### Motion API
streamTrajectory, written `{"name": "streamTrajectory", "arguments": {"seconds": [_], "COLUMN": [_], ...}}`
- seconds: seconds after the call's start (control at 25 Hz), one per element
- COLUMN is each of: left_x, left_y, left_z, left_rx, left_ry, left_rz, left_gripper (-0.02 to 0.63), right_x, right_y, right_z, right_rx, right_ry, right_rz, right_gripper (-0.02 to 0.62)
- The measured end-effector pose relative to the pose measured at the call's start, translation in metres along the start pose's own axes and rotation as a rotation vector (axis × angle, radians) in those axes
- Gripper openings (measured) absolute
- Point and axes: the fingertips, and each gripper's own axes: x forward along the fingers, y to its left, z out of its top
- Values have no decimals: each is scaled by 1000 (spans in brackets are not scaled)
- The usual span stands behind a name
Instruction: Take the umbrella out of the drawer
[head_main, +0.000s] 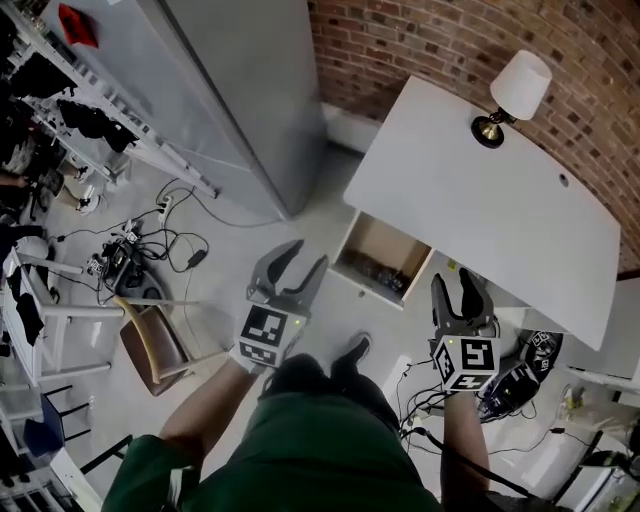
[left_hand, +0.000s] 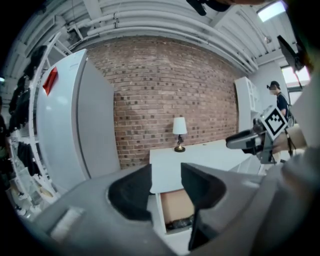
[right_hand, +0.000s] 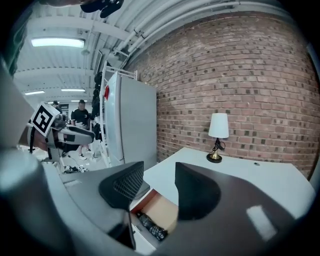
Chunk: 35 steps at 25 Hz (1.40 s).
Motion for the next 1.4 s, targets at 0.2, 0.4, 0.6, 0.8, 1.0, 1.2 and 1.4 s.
{"name": "streamTrajectory", "arguments": {"seconds": [0.2,0.4,0.6,0.8,1.0,1.2,1.4], "left_x": [19,39,62,85,98,107,114], "left_y": [19,44,62,60,54,48,48], "left_z": [-22,-49,-85,-128,-158,-179,-202], "left_rx": [-11,-32,-32,-44,-35,-37,-45], "left_ry": [56,100,151,228,298,354,392], "left_rz": [-1,-39,-86,-120,-149,-145,-120], "left_gripper": [181,181,181,181,183,183,186], "right_x": [39,80,118,155,184,203,228], "right_y": [4,17,30,21,11,9,6], "right_z": [-26,-60,-112,-189,-255,-316,-358], "right_rx": [-38,-102,-202,-174,-212,-286,-298], "right_ry": [82,185,309,463,598,722,773], "right_rz": [42,85,165,214,265,375,421], "right_gripper": [181,181,181,181,181,181,181]}}
